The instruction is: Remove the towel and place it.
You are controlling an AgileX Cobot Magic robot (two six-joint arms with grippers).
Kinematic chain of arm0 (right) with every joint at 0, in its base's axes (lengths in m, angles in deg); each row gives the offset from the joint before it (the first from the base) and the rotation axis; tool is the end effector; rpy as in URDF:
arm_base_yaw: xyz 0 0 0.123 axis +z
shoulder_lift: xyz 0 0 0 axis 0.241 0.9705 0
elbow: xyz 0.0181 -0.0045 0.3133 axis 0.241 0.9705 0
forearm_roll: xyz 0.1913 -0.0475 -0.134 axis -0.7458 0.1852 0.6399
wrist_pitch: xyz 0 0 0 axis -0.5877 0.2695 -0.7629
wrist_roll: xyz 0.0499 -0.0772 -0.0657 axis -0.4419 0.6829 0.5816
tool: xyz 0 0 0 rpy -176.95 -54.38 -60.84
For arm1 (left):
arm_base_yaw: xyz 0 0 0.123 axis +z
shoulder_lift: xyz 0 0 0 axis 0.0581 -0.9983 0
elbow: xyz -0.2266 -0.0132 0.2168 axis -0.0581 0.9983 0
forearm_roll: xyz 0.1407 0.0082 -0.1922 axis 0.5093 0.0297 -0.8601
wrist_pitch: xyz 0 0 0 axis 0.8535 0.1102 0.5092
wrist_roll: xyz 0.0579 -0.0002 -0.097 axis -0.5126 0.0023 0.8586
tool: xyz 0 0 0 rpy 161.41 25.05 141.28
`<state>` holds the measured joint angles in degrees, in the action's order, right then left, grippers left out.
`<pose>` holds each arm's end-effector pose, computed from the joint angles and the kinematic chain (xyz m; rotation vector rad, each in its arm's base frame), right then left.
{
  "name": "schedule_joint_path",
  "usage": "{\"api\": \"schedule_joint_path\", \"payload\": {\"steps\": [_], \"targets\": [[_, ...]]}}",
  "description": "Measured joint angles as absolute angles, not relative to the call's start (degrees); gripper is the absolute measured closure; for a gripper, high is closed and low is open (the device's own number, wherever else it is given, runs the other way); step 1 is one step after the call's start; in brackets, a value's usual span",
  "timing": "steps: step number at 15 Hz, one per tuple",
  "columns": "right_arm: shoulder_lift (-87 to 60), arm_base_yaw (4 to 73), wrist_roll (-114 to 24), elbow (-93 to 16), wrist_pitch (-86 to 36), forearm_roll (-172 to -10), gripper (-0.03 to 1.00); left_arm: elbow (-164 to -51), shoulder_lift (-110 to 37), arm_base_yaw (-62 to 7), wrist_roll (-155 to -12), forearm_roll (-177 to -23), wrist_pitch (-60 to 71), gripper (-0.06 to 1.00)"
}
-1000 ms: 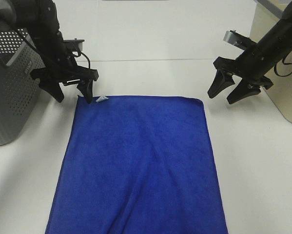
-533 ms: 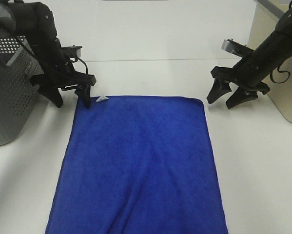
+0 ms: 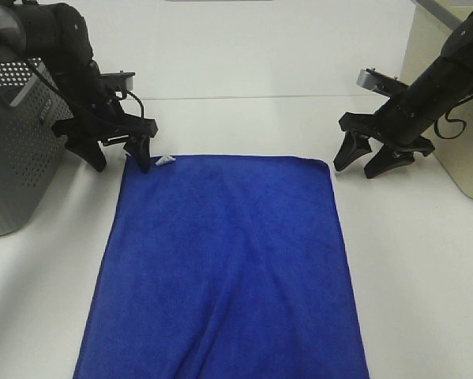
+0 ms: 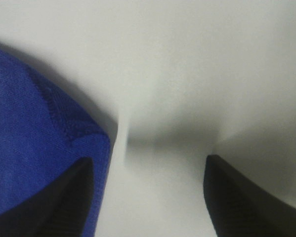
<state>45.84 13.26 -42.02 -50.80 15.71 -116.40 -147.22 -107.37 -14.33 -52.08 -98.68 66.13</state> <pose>0.4649 0.0418 0.1106 -0.1045 2.8818 0.6256 0.5054 -0.1200 0.1075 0.2441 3.0219 -0.3088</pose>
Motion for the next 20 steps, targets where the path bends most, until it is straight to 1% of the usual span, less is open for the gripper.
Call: {"api": "schedule_joint_path", "payload": {"steps": [5,9,11,14,15,17,20], "targets": [[46.47,17.32,-43.45,-51.48,13.76,-113.94,0.32,-147.22,-107.48,-14.91,-53.06,-102.75,65.95,0.18],[46.47,21.85,-45.17,-51.65,9.75,-110.55,0.32,-147.68,-108.11,-18.46,-53.23,-103.21,64.58,0.18],[46.41,23.86,-48.72,-51.65,7.57,-105.23,0.32,-147.85,-108.29,-19.15,-53.23,-103.61,64.12,0.18],[46.41,25.00,-49.58,-51.65,5.62,-102.93,0.32,-147.85,-108.29,-19.15,-52.54,-103.73,63.83,0.19],[46.47,25.12,-49.70,-51.65,4.13,-102.59,0.33,-147.85,-108.34,-19.15,-52.37,-103.90,63.20,0.22],[46.47,25.17,-50.04,-51.65,3.50,-102.53,0.34,-147.85,-108.40,-19.15,-52.37,-104.07,62.92,0.24],[46.58,25.69,-50.21,-51.65,2.30,-102.36,0.35,-147.85,-108.40,-19.15,-52.37,-104.18,62.75,0.25]]}}
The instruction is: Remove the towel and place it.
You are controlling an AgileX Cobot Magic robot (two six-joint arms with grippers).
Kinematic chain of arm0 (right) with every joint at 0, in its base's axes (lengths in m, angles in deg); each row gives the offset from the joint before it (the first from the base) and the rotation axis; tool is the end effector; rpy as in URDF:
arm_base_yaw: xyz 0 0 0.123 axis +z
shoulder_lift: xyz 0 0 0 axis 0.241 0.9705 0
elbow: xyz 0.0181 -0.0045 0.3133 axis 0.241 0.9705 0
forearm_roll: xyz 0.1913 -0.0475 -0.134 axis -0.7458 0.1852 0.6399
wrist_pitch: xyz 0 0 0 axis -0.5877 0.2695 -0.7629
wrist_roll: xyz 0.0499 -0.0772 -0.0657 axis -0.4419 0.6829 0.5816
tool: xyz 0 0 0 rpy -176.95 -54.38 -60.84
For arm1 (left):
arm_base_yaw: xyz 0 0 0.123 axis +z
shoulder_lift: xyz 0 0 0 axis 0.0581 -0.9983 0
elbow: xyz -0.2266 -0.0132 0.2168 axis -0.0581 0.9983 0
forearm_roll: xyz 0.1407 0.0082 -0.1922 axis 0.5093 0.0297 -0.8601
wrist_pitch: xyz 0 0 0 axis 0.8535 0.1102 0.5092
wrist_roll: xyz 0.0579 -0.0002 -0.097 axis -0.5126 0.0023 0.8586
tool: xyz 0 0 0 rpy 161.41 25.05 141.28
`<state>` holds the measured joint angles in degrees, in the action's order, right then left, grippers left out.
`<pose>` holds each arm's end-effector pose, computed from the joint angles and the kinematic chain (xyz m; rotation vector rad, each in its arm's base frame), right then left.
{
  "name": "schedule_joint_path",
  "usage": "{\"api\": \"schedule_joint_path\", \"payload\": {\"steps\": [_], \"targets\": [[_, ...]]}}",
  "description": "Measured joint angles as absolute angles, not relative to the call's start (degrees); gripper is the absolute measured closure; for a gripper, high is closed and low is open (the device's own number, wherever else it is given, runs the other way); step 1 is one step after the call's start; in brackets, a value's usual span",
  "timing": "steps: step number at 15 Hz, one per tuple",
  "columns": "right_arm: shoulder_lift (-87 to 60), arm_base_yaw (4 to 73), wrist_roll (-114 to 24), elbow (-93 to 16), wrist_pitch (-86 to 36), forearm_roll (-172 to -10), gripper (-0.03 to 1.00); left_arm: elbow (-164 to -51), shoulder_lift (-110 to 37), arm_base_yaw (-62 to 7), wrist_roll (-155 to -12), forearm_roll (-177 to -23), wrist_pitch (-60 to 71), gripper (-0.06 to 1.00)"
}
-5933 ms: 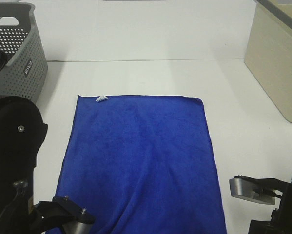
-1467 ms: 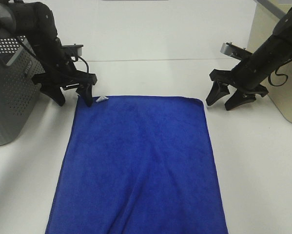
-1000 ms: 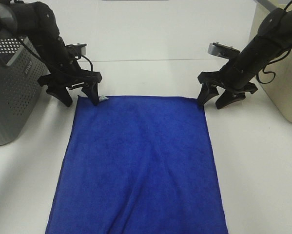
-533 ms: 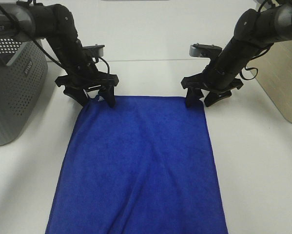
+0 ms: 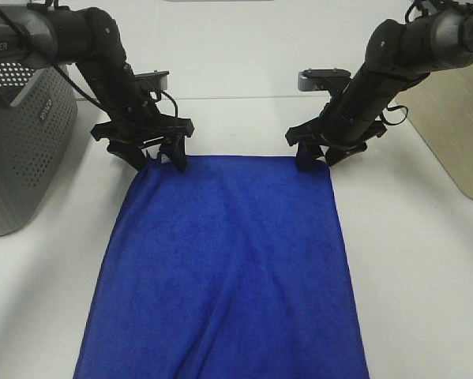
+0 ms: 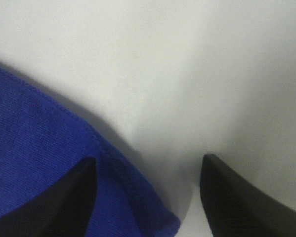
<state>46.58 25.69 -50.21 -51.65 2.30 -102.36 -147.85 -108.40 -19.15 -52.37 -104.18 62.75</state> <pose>0.4726 0.1208 0.1049 -0.3732 2.7617 0.3183 0.4998 -0.1727 0.1039 0.3025 2.9659 -0.4453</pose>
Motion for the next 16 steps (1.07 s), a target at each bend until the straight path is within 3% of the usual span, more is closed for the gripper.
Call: {"api": "schedule_joint_path", "payload": {"steps": [2,7,9,11,13,16], "targets": [[46.58,25.69,-50.44,-51.65,2.30,-101.67,0.38,-147.85,-108.40,-19.15,-52.37,-104.24,62.69,0.25],[46.58,25.69,-52.56,-51.65,3.68,-98.18,0.56,-147.85,-108.40,-19.15,-52.37,-104.18,62.29,0.27],[46.58,25.69,-52.62,-51.65,4.25,-97.78,0.72,-147.85,-108.63,-19.15,-52.37,-104.18,61.31,0.42],[46.58,25.69,-52.68,-51.65,4.59,-97.78,0.93,-147.85,-108.80,-19.15,-52.37,-104.18,61.26,0.67],[46.58,25.69,-52.62,-51.65,4.76,-97.72,0.95,-147.85,-109.09,-19.15,-54.03,-104.24,61.20,0.90],[46.58,25.75,-52.62,-51.65,4.59,-96.92,0.95,-147.85,-109.09,-19.15,-58.04,-104.53,61.20,0.92]]}}
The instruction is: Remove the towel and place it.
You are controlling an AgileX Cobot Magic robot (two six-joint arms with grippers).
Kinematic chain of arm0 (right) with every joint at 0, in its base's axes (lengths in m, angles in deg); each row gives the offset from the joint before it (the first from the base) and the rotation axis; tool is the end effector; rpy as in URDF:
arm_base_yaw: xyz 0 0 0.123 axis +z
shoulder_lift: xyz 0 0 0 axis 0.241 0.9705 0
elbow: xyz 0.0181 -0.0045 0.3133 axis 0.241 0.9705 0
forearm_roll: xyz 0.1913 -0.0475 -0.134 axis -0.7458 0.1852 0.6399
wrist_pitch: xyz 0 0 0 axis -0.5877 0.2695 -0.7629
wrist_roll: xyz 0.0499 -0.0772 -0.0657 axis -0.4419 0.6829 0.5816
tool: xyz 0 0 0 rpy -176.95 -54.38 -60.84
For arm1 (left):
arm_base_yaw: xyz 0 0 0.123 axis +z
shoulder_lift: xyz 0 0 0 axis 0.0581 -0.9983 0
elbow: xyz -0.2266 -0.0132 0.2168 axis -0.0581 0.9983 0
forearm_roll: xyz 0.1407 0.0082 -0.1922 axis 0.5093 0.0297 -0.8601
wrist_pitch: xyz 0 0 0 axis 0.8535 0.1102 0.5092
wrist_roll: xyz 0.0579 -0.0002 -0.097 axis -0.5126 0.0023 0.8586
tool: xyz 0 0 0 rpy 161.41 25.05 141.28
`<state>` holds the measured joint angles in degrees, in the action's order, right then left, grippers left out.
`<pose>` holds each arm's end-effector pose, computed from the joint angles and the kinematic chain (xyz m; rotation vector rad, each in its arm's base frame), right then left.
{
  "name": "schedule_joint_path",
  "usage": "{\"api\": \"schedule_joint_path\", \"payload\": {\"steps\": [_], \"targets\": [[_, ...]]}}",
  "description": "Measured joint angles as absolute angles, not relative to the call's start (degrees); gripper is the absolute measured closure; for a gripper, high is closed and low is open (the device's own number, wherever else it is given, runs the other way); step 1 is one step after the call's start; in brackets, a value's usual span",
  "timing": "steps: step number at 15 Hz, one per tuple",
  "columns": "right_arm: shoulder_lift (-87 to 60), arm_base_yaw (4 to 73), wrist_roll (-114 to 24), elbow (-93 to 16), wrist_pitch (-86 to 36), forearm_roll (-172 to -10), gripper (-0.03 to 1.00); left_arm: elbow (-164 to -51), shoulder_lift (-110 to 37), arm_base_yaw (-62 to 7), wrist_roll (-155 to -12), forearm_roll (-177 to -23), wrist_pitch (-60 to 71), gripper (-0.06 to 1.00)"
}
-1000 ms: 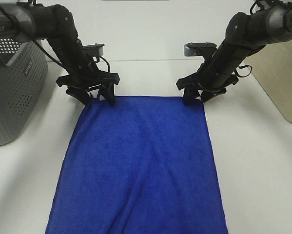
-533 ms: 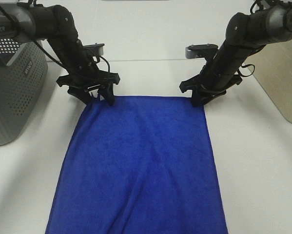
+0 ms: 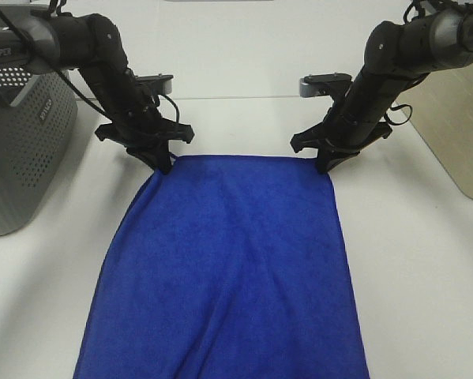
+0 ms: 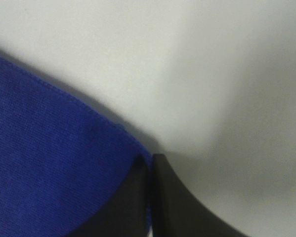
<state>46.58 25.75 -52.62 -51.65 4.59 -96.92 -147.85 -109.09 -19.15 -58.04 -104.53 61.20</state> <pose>0.4683 0.1151 0.1021 -0.4234 2.8070 0.2417 0.5024 -0.1736 0.0982 0.4325 2.9213 -0.4372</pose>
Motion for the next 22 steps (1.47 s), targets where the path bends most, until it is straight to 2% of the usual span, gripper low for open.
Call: {"api": "schedule_joint_path", "payload": {"steps": [9,17,22], "targets": [[45.78,25.80,-52.62,-51.02,-4.98,-87.92,0.95,-149.06,-108.80,-19.43,-63.37,-101.66,54.38,0.92],[45.61,25.80,-51.82,-61.57,-9.79,-85.86,0.95,-155.53,-108.80,-19.43,-63.60,-95.99,42.29,0.92],[45.61,25.80,-51.42,-62.31,-15.86,-83.97,0.95,-156.22,-108.80,-19.43,-64.06,-92.04,35.30,0.92]]}}
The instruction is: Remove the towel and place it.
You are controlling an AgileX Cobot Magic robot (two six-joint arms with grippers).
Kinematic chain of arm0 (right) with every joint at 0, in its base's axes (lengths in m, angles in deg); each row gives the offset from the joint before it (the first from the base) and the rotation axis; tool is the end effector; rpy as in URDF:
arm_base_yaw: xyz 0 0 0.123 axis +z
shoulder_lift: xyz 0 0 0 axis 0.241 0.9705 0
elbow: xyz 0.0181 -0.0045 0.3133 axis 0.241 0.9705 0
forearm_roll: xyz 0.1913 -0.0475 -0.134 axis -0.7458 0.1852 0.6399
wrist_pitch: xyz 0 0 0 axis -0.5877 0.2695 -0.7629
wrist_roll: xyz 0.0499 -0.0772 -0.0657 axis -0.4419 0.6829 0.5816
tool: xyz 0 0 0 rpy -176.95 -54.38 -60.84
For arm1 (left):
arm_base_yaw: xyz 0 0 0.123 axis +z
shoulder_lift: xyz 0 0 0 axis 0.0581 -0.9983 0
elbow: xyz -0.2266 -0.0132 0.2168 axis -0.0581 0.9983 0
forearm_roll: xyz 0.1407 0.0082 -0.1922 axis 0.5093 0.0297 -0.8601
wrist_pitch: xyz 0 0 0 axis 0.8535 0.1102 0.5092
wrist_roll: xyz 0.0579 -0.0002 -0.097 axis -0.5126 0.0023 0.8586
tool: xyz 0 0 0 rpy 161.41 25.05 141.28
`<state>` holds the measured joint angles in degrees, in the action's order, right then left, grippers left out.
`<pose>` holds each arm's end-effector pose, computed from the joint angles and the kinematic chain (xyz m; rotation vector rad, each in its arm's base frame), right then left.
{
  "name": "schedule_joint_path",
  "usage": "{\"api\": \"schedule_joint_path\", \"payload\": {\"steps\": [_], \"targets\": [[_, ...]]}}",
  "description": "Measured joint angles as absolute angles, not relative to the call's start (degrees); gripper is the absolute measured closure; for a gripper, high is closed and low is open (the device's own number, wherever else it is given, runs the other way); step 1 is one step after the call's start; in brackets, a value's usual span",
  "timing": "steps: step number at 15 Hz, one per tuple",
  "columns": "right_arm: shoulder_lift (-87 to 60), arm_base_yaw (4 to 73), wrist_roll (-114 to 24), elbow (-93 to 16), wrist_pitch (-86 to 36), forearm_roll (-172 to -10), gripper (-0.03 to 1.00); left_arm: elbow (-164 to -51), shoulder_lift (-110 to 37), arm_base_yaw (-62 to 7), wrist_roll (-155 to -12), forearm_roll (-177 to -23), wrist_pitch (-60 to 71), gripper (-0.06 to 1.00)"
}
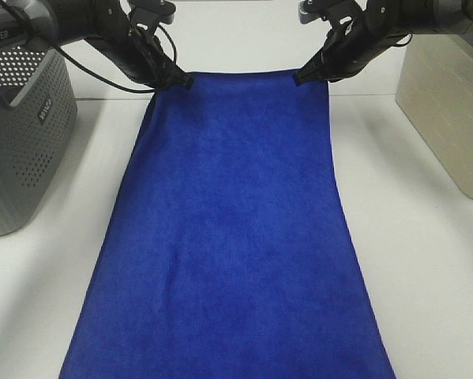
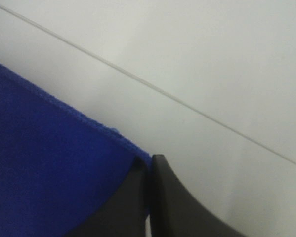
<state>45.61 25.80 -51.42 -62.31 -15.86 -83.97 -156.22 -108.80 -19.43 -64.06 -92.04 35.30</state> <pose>0.5373 0.1133 0.1825 -0.5400 2.2273 -0.0257 0.5697 -0.1706 0.1616 0.5645 2.2934 -0.1115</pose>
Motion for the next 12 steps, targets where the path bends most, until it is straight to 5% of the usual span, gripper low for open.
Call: {"api": "schedule_joint_path", "payload": {"steps": [12], "targets": [[51.91,25.75,-51.25,-62.48,-32.08,-83.11,0.95,-156.22,-113.27,-19.43,-64.06,-88.03,17.83,0.92]]}}
